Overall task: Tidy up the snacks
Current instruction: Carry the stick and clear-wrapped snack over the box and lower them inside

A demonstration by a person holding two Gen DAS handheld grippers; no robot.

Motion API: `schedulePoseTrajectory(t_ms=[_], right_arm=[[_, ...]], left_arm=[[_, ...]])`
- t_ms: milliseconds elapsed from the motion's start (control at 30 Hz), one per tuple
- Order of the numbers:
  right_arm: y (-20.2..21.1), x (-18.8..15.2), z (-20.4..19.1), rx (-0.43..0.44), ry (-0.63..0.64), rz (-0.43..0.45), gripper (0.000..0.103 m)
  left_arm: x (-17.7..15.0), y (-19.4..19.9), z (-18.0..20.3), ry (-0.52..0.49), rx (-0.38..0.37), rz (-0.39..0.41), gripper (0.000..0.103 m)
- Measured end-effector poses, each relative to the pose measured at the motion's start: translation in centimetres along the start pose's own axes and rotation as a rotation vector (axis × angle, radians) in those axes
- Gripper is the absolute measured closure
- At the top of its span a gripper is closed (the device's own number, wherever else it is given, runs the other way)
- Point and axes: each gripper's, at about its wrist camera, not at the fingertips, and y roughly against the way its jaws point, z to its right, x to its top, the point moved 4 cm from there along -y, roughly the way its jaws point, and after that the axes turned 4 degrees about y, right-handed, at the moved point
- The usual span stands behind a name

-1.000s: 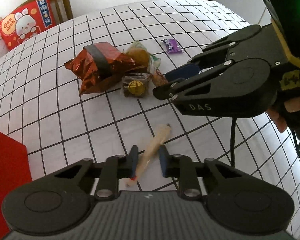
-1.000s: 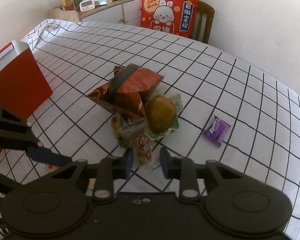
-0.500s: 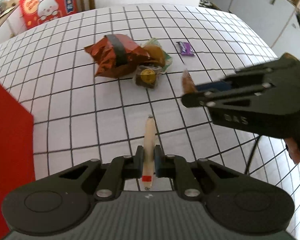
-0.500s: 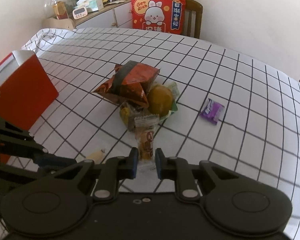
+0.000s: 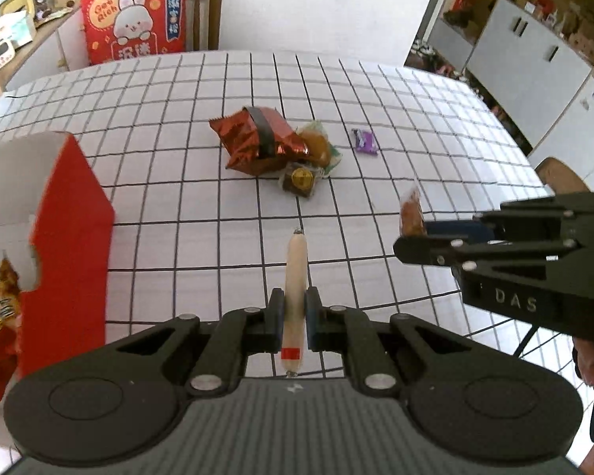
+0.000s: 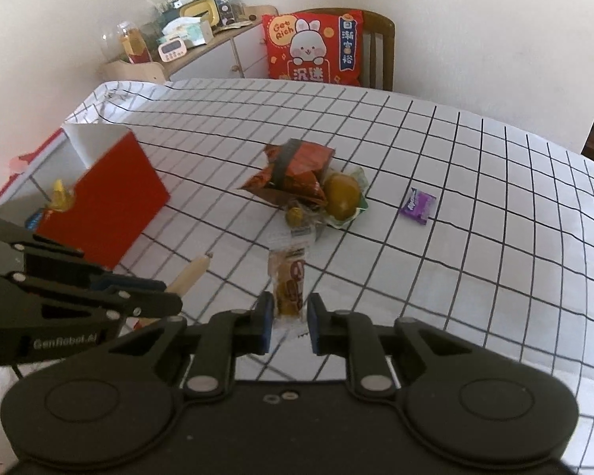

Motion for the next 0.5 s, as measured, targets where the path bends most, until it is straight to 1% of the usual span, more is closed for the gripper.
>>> schedulePoseTrajectory(t_ms=[233, 500], right_arm=[[2.9, 0.4, -2.8, 0.011, 0.004, 0.023, 0.087], [4.9, 2.2, -7.0, 0.049, 0.026, 0.061, 0.086]], left_arm=[[-0.3, 3.8, -1.2, 0.039, 0.000, 0.051, 0.093], [-0.4, 8.2, -3.8, 0.078, 0.011, 0.117, 0.093]])
